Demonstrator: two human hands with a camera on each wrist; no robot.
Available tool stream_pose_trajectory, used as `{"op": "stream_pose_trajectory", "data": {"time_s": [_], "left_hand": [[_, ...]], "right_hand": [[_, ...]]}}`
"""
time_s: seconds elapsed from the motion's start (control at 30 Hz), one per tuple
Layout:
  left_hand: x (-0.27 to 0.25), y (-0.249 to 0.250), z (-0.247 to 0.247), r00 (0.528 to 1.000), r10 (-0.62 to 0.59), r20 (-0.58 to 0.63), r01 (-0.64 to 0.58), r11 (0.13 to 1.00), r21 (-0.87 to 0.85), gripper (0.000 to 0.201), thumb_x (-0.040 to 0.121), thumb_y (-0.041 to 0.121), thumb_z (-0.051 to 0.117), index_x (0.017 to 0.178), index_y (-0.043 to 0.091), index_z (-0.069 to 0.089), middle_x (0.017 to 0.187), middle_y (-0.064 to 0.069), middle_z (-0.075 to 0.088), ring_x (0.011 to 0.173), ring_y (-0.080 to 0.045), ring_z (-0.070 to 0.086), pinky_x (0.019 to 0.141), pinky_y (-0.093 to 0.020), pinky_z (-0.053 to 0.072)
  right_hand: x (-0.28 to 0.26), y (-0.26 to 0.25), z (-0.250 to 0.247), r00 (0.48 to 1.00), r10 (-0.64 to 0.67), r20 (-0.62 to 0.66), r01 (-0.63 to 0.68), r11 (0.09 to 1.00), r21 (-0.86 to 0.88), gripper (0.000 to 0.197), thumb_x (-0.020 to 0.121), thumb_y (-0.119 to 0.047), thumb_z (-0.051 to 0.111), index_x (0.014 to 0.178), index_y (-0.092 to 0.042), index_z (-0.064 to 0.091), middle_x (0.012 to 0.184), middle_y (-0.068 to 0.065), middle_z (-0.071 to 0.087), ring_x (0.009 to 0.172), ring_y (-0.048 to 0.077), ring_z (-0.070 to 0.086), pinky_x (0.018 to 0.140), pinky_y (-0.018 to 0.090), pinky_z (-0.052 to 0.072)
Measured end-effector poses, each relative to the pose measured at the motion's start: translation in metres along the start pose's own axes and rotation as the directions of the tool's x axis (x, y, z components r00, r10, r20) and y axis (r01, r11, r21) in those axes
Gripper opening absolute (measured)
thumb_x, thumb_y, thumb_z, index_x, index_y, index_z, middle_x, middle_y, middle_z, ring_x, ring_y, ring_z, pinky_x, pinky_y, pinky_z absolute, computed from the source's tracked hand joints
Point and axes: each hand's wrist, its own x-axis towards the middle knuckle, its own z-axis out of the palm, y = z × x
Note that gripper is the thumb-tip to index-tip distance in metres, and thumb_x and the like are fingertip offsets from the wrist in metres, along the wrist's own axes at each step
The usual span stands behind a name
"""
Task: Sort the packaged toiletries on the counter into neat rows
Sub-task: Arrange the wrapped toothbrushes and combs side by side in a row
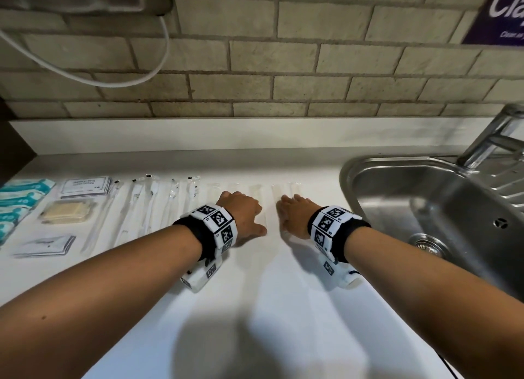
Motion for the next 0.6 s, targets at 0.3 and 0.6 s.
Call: {"op": "stream_pose_trajectory", "data": {"time_s": [0.3,0.6], "left_hand": [[0.000,0.001,0.000,1.000,-0.002,0.000,0.002,1.000,-0.016,0.046,0.083,0.064,0.054,0.103,0.024,0.059,0.111,0.002,0.063,0.111,-0.025,0.052,0.090,-0.039,0.030],[-0.013,-0.033,-0.019,0.979,-0.145,-0.143,0.113,0.971,-0.211,0.047,0.089,0.050,0.057,0.132,0.032,0.056,0.138,0.006,0.057,0.130,-0.021,0.046,0.110,-0.038,0.025]], "right_hand": [[0.000,0.000,0.001,1.000,-0.002,0.008,0.001,0.999,0.040,0.035,0.094,-0.021,0.047,0.126,-0.006,0.043,0.137,0.009,0.041,0.128,0.033,0.039,0.104,0.043,0.035],[-0.006,-0.022,-0.016,0.991,-0.104,-0.086,0.106,0.994,0.027,0.052,0.100,-0.029,0.041,0.147,-0.010,0.032,0.158,0.008,0.024,0.144,0.031,0.023,0.118,0.043,0.023]]}}
